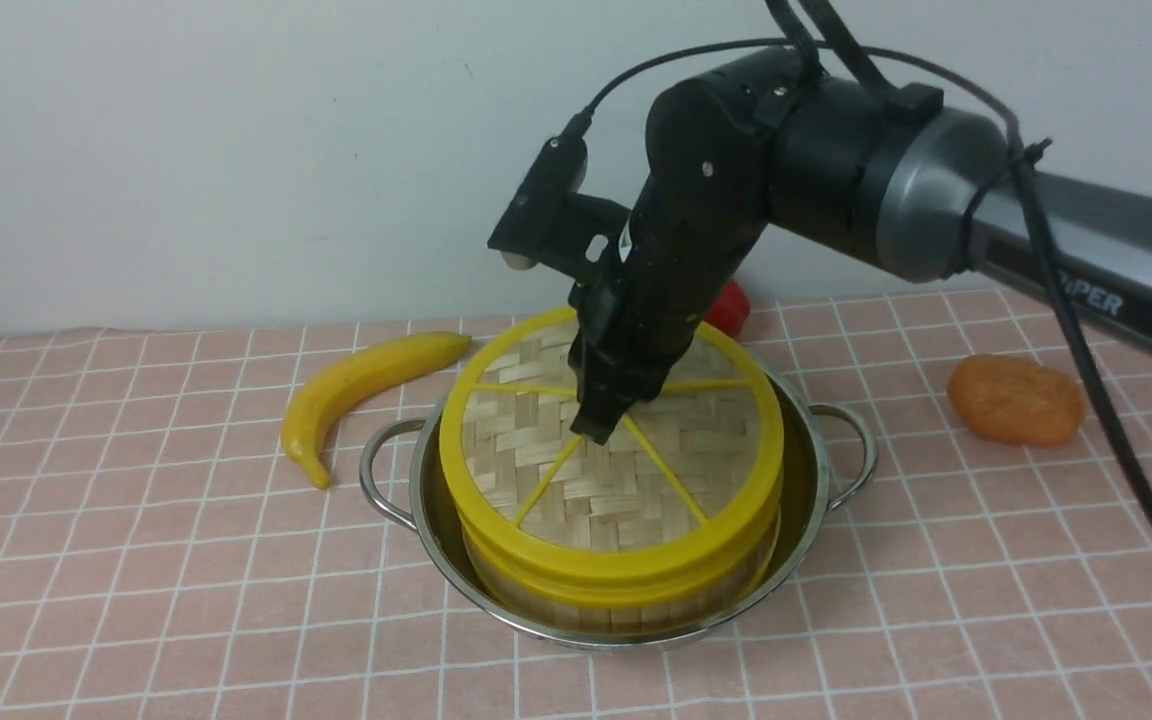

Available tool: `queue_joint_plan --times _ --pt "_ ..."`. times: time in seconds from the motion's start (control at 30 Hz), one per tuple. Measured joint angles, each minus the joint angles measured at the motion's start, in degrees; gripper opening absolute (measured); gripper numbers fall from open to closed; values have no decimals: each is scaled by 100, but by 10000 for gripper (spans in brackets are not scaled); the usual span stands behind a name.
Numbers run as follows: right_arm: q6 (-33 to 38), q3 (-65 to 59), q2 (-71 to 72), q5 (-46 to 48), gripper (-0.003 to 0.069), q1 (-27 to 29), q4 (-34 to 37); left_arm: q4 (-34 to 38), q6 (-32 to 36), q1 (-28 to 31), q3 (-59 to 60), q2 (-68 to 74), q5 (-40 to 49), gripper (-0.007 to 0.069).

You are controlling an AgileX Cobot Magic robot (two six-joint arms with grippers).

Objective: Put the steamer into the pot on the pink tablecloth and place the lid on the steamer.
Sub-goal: 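Place the bamboo steamer lid onto the steamer basket in the pot with the right gripper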

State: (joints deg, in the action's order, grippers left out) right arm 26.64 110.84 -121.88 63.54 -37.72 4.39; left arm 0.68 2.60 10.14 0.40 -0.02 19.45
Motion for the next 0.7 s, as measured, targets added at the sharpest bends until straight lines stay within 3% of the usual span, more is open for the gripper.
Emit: queue_joint_plan --times 0.7 --pt "187 5 -149 103 146 0 10 0 0 0 0 0 0 243"
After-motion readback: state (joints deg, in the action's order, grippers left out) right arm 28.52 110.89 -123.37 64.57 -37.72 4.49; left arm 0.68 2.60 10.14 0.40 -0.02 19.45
